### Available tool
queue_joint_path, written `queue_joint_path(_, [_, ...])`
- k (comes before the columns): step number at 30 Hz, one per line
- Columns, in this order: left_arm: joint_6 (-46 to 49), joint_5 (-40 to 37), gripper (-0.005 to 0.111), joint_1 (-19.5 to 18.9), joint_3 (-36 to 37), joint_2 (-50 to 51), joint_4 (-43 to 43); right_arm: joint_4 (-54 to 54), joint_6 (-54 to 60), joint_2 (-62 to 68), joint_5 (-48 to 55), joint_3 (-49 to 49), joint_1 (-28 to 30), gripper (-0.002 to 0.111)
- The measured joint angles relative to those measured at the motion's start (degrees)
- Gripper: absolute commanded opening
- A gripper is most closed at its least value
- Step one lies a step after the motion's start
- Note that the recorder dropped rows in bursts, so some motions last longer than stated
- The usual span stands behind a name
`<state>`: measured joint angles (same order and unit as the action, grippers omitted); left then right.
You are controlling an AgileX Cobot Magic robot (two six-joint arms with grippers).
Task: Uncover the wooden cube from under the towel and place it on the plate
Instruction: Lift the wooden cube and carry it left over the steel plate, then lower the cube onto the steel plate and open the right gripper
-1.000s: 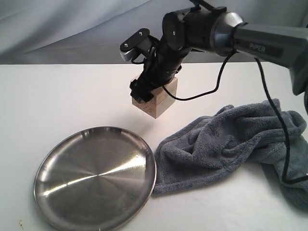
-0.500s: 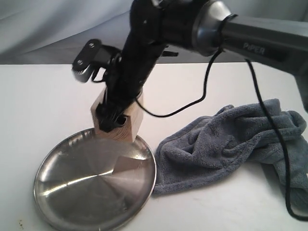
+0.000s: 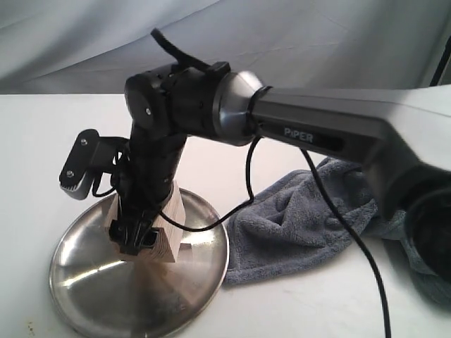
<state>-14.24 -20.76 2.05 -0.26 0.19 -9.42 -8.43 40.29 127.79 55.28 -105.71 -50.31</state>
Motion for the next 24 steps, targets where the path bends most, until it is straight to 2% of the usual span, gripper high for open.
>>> queue_joint_path(10, [0.0, 0.0, 0.0, 0.0, 0.0, 0.0, 0.0, -2.6, 0.0, 3.4, -5.4, 0.0, 0.0, 0.0])
queue_joint_path(24, [0.0, 0.0, 0.0, 0.0, 0.0, 0.0, 0.0, -3.2, 0.0, 4.2, -4.8, 0.0, 0.0, 0.0])
